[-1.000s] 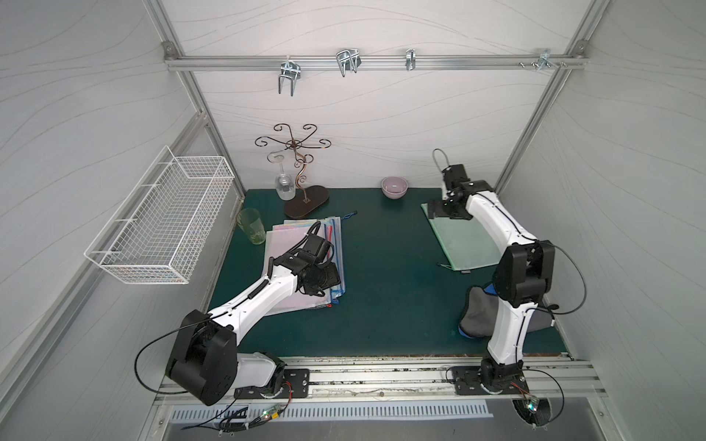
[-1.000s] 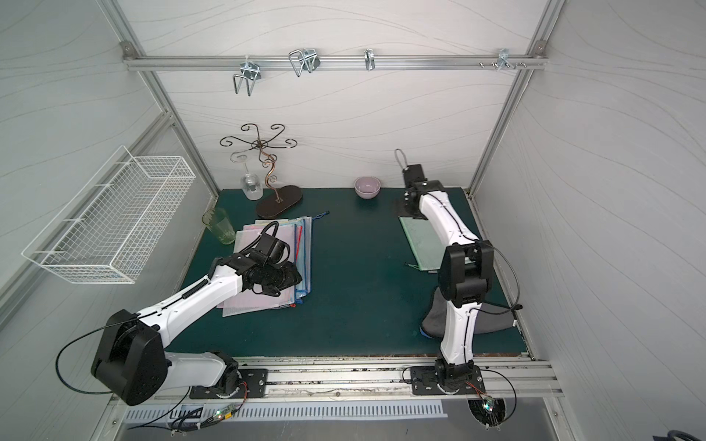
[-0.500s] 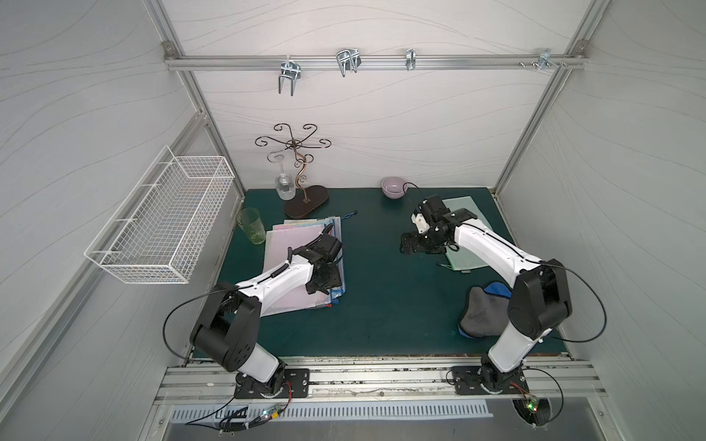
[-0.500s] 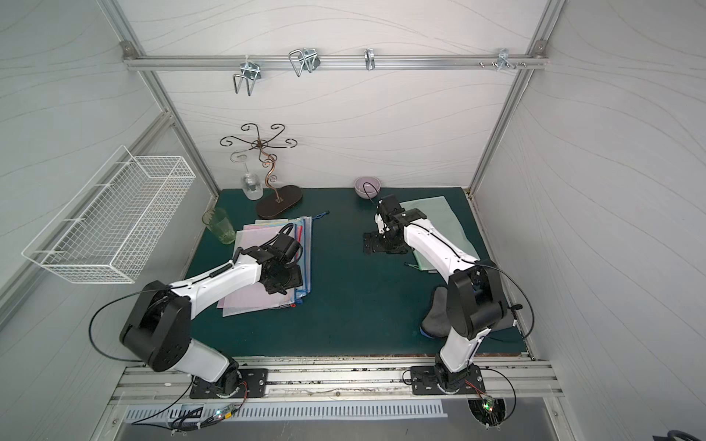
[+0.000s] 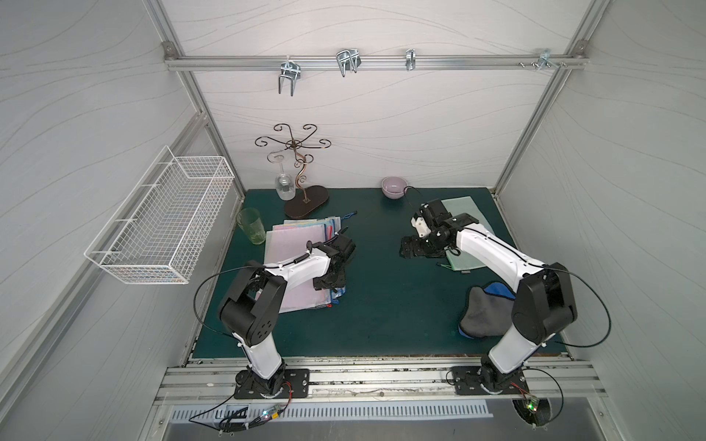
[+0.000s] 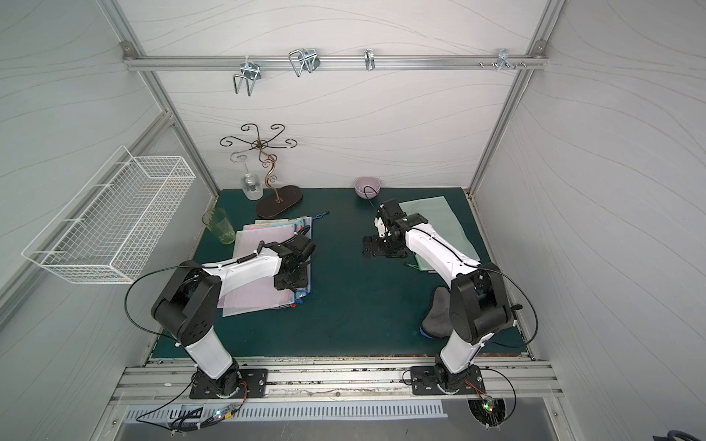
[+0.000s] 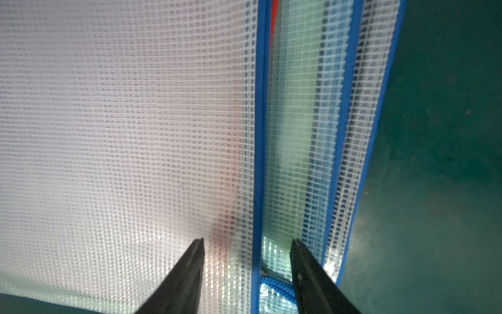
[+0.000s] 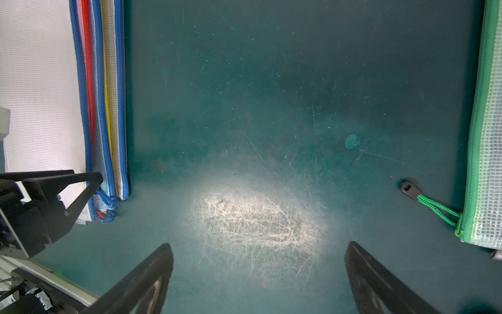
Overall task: Wipe the document bag
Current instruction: Pick up the document bag.
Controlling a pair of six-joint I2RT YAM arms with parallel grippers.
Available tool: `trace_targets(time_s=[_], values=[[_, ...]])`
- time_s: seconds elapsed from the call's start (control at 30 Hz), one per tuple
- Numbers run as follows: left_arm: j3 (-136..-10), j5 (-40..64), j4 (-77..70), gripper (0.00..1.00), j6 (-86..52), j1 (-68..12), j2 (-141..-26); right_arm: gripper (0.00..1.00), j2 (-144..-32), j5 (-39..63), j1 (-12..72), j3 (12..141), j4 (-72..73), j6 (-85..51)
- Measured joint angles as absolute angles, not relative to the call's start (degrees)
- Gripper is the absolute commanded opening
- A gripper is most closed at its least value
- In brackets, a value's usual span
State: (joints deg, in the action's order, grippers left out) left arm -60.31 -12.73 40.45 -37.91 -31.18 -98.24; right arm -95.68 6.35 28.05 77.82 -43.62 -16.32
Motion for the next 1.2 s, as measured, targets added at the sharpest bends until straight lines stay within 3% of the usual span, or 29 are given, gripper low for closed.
trace_targets(time_s=[0.07, 0.23, 0.33, 0.43, 0.97, 1.2], values=[[-59.11, -12.91, 40.58, 0.45, -37.89, -31.18, -97.45, 0.99, -95.68, 6.50, 28.05, 77.82, -43.33, -16.32], [-59.02, -12.64, 40.47, 0.42, -37.45, -31.18, -98.45, 0.99, -95.68, 6.63, 28.05, 77.82, -43.24, -16.32], [-59.13, -12.40, 40.47, 0.12, -36.82, -31.18, -99.48, 0.99, -95.68, 6.72, 28.05, 77.82, -43.24, -16.32], [-59.22, -12.27, 40.69, 0.00, -36.58, -31.16, -99.46, 0.99, -95.68, 6.74, 28.05, 77.82, -43.22, -16.32], [-60.55, -11.42, 45.93, 0.00, -35.00, -31.11, -85.41, 0.99, -95.68, 7.64, 29.06, 77.82, -42.96, -16.34], [-65.54, -3.84, 47.53, 0.00, -34.24, -35.73, -82.91, 0.99, -95.39, 3.66, 29.23, 77.82, -44.86, -17.63]])
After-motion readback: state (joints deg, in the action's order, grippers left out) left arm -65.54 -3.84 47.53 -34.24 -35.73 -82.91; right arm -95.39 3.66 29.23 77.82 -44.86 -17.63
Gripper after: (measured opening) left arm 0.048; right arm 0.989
